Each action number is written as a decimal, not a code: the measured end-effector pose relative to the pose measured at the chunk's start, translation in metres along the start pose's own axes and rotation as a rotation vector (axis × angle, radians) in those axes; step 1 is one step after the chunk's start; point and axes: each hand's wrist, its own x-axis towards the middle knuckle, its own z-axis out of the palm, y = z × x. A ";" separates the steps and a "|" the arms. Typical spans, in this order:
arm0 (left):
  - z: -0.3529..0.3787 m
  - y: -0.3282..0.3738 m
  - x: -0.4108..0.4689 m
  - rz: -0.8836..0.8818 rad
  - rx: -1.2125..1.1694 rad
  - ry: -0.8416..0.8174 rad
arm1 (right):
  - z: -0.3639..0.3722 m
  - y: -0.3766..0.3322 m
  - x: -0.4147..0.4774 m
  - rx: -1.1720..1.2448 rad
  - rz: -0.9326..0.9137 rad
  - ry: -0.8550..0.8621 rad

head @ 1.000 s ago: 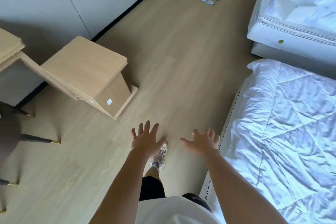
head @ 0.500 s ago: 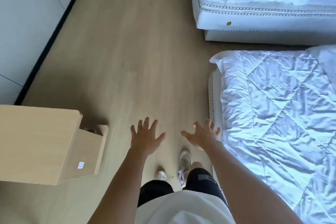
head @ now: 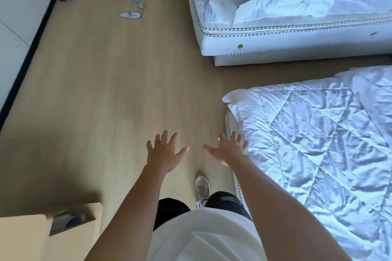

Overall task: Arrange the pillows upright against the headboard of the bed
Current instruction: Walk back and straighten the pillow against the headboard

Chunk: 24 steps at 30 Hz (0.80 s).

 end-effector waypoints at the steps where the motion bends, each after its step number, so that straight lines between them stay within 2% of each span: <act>1: -0.011 0.006 0.015 0.004 -0.004 0.002 | -0.013 -0.001 0.014 0.010 0.007 0.001; 16: -0.149 0.037 0.276 0.152 0.088 0.001 | -0.148 -0.055 0.219 0.100 0.167 0.030; 24: -0.252 0.067 0.422 0.337 0.220 -0.010 | -0.234 -0.107 0.313 0.179 0.298 0.055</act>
